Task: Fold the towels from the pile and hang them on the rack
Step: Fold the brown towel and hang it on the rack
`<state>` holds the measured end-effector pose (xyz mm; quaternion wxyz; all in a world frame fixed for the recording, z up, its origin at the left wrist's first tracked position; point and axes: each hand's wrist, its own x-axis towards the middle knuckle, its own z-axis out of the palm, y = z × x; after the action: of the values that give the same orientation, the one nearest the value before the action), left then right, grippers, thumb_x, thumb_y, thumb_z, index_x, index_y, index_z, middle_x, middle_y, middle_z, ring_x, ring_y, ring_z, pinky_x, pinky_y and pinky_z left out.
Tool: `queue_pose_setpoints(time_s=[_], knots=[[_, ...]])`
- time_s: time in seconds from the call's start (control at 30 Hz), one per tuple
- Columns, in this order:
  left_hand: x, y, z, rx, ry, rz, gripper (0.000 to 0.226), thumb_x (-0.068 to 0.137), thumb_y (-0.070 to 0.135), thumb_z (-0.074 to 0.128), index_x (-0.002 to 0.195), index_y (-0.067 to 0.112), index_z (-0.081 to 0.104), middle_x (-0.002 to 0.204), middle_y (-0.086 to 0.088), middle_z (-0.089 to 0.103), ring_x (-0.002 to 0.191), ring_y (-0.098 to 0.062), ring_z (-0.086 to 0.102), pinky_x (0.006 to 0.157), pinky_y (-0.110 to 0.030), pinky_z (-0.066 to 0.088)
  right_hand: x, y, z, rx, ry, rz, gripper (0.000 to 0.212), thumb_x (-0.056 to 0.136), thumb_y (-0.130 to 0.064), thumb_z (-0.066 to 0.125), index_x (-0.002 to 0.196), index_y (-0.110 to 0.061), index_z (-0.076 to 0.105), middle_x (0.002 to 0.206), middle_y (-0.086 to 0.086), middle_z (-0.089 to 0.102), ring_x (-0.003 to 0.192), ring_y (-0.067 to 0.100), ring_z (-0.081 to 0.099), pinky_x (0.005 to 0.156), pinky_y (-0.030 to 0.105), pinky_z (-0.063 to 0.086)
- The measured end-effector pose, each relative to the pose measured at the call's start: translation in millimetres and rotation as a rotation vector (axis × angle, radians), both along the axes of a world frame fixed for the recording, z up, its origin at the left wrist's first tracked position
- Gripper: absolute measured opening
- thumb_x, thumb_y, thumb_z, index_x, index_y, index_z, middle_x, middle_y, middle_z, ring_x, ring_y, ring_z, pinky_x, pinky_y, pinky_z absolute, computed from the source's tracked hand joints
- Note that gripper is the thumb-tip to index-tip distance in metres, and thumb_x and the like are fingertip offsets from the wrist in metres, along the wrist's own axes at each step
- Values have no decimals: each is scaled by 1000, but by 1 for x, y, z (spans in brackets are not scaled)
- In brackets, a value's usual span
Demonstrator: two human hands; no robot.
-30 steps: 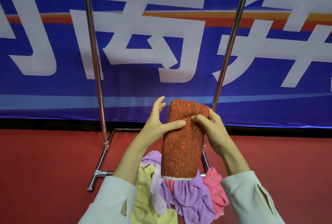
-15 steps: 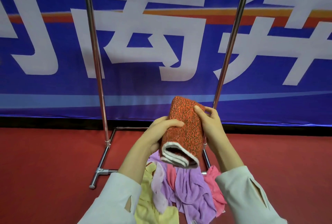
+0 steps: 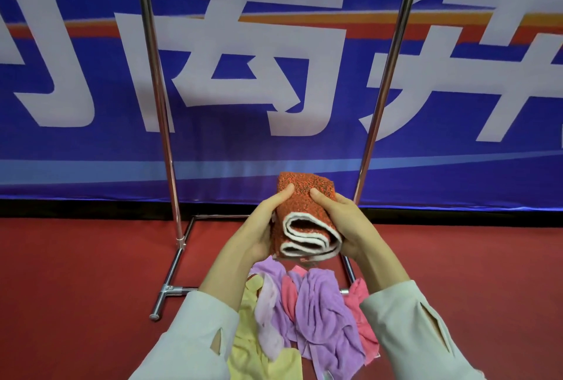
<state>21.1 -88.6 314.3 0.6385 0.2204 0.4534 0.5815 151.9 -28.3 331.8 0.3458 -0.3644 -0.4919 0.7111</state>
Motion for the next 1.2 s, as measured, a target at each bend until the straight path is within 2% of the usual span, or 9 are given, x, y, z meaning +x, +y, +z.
queue_pose_setpoints(time_s=[0.17, 0.27, 0.37, 0.43, 0.53, 0.67, 0.83, 0.97, 1.2], knots=[[-1, 3, -10, -7, -62, -8, 73, 89, 67, 41, 118, 4, 66, 115, -18, 68, 101, -31, 67, 88, -40, 52, -3, 2, -3, -56, 6, -13, 30, 97, -22, 55, 110, 3, 64, 89, 16, 73, 76, 26, 71, 75, 37, 57], [-2, 4, -14, -25, -65, 18, 61, 91, 58, 46, 114, 6, 68, 114, -16, 68, 100, -30, 67, 85, -39, 53, 3, 4, -2, -92, 19, 34, 34, 89, -27, 66, 104, 4, 68, 95, 20, 73, 83, 29, 71, 83, 40, 57], [-2, 4, -15, -29, -21, 36, 43, 90, 44, 54, 101, 6, 71, 103, -15, 71, 90, -29, 69, 81, -38, 55, 7, 6, -2, -7, 40, 85, 22, 82, -10, 69, 99, 4, 67, 84, 15, 73, 73, 24, 71, 71, 31, 59], [-2, 4, -14, -30, -42, 29, 43, 91, 42, 51, 92, 5, 73, 95, -15, 71, 82, -28, 69, 75, -36, 56, 3, 5, -4, 14, 20, 38, 40, 78, -1, 73, 114, 8, 59, 93, 19, 72, 77, 26, 72, 66, 30, 58], [-2, 6, -14, -14, -140, 19, 63, 90, 60, 45, 107, 5, 70, 107, -18, 69, 95, -32, 67, 88, -42, 52, -4, 1, -6, -18, 2, -3, 73, 73, -1, 78, 133, 2, 37, 110, 24, 66, 89, 33, 70, 71, 38, 58], [-4, 6, -18, 28, -179, -23, 81, 83, 72, 45, 119, 2, 65, 114, -21, 66, 104, -36, 62, 102, -48, 43, -10, -3, -11, 8, -36, -42, 62, 85, 6, 66, 126, -14, 24, 98, 12, 61, 80, 23, 65, 71, 35, 55], [-5, 2, -10, 43, -69, -71, 32, 70, 25, 71, 92, 2, 67, 98, -19, 63, 87, -33, 62, 91, -42, 48, -17, -4, -14, 99, -109, -48, 57, 89, -2, 65, 123, -19, 22, 104, 13, 61, 89, 26, 64, 83, 39, 54], [-4, 5, -13, 36, 56, 8, 60, 50, 3, 70, 108, -4, 57, 113, -29, 59, 102, -42, 57, 105, -53, 41, -13, 2, -11, 153, -221, -177, 38, 92, -28, 63, 116, -9, 40, 100, 9, 62, 89, 22, 62, 85, 37, 52], [-1, 4, -12, 166, 431, 37, 77, 65, -29, 51, 126, 17, 49, 100, -14, 65, 89, -26, 61, 80, -37, 51, 8, 2, 1, 117, 47, -160, 18, 83, -18, 74, 90, -2, 70, 89, 16, 74, 86, 32, 70, 83, 43, 56]])
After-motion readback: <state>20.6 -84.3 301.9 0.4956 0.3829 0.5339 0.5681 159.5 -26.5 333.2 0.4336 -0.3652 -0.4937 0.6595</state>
